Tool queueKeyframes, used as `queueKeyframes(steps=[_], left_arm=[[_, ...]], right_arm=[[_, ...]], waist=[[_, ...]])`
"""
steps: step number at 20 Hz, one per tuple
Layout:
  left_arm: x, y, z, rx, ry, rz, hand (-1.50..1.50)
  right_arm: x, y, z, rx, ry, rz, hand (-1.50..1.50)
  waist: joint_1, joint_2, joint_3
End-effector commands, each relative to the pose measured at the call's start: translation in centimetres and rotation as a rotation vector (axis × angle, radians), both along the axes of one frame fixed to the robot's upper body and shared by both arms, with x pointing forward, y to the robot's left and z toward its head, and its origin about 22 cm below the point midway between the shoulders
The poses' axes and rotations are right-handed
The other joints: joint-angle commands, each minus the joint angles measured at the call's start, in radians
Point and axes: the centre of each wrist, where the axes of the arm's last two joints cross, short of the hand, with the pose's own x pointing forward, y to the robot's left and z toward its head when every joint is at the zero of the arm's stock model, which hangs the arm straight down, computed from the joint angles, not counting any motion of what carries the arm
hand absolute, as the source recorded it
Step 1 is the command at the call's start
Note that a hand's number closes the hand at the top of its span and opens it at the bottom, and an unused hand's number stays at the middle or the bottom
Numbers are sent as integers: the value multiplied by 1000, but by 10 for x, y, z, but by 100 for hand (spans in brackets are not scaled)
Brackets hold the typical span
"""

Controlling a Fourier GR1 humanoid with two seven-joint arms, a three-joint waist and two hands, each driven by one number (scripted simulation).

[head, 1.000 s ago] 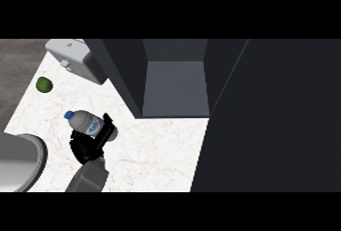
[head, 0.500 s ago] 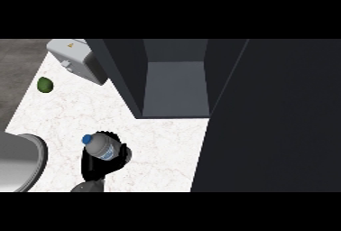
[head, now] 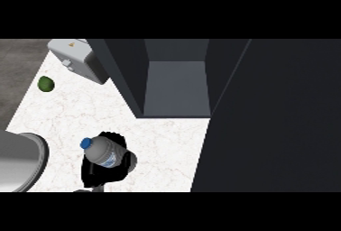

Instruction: Pick up the bottled water, place it into the cabinet and close the cabinet

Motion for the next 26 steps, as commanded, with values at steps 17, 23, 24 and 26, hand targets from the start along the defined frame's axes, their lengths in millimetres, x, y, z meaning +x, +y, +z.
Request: queueKeyframes(steps=[17,23,24,26], left_arm=[[33,-89,104,50,-51,-59,150],[73,-92,122,75,-102,-23,150],[88,-106,140,100,-115,-14,150],[97,-93,143,120,-117,4,150]], right_arm=[[-29,-18,11,6,-62,-19,-150],[-25,-19,22,18,-71,-13,-150],[-20,-16,13,19,-59,-22,-150],[-30,-15,18,26,-38,-13,-150]], waist=[[-11,2,1],[-10,4,0],[-15,5,0],[-14,3,0]])
